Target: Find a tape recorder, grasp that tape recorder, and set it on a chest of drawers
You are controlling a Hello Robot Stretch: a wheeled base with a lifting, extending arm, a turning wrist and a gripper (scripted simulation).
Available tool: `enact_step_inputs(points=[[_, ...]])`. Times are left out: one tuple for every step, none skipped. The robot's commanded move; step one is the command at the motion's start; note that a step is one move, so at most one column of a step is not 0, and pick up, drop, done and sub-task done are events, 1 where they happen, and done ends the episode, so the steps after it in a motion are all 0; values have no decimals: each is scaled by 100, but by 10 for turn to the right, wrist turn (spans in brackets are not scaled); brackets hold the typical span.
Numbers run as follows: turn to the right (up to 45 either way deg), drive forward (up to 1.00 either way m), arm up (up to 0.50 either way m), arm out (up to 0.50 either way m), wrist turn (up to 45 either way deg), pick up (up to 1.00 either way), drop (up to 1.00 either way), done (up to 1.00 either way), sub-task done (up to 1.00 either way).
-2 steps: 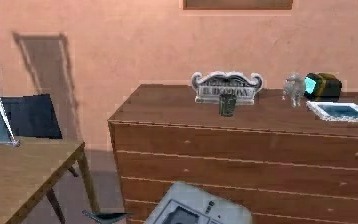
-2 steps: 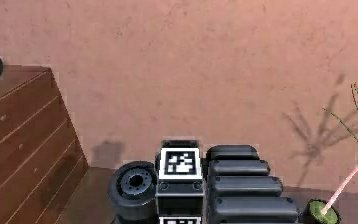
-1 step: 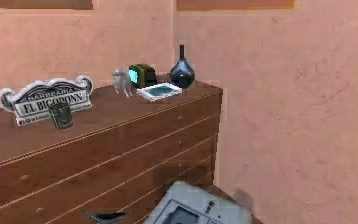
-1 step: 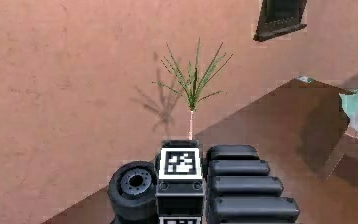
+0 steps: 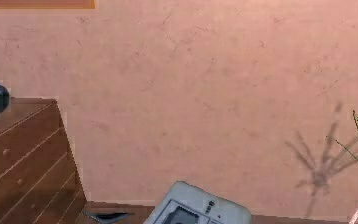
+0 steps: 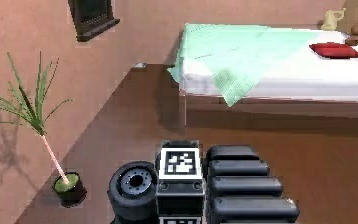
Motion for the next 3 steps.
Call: enact_step_inputs(points=[[450, 0, 0, 0, 0, 0, 0, 0, 0], [30, 0, 0, 0, 0, 0, 0, 0, 0], [0, 25, 0, 0, 0, 0, 0, 0, 0]])
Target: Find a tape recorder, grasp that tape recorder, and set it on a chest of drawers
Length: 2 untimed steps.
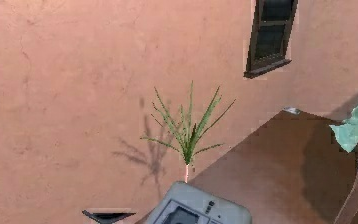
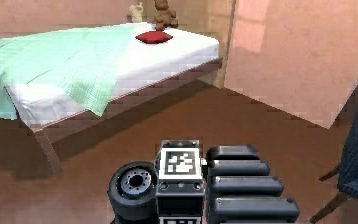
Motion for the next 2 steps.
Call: enact_step_inputs(points=[[-450, 0, 0, 0, 0, 0, 0, 0, 0], [-450, 0, 0, 0, 0, 0, 0, 0, 0]])
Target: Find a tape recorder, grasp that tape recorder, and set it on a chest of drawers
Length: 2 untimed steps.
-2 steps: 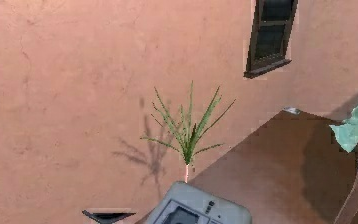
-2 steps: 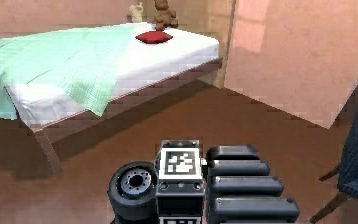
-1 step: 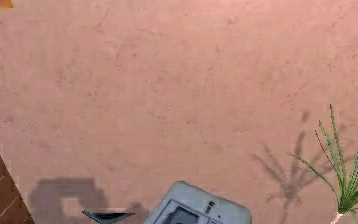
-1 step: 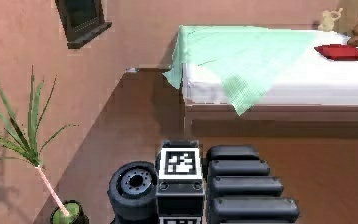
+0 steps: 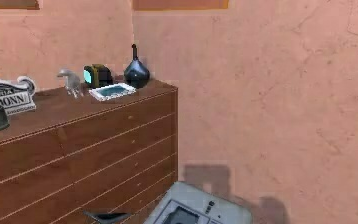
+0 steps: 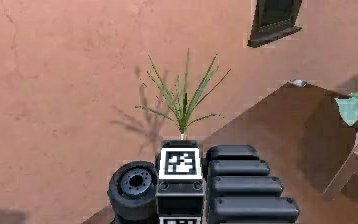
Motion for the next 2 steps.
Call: enact_step_inputs(points=[[-450, 0, 0, 0, 0, 0, 0, 0, 0], [-60, 0, 0, 0, 0, 0, 0, 0, 0]])
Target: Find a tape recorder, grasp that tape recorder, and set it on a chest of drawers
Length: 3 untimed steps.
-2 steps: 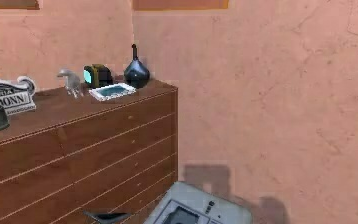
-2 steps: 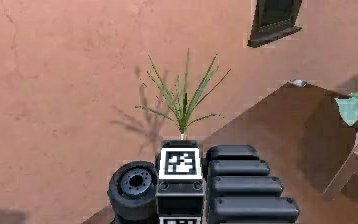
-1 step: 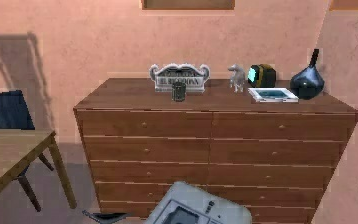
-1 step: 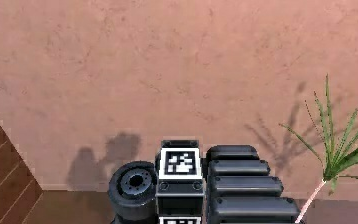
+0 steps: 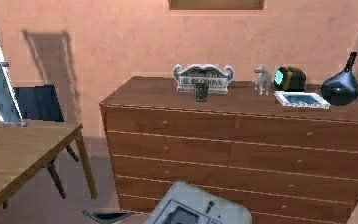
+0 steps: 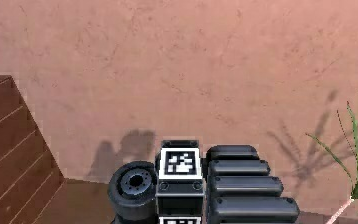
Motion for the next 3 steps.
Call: enact_step_inputs(points=[[0, 15, 0, 0, 0, 0, 0, 0, 0], [210, 0, 0, 0, 0, 0, 0, 0, 0], [0, 50, 0, 0, 0, 0, 0, 0, 0]])
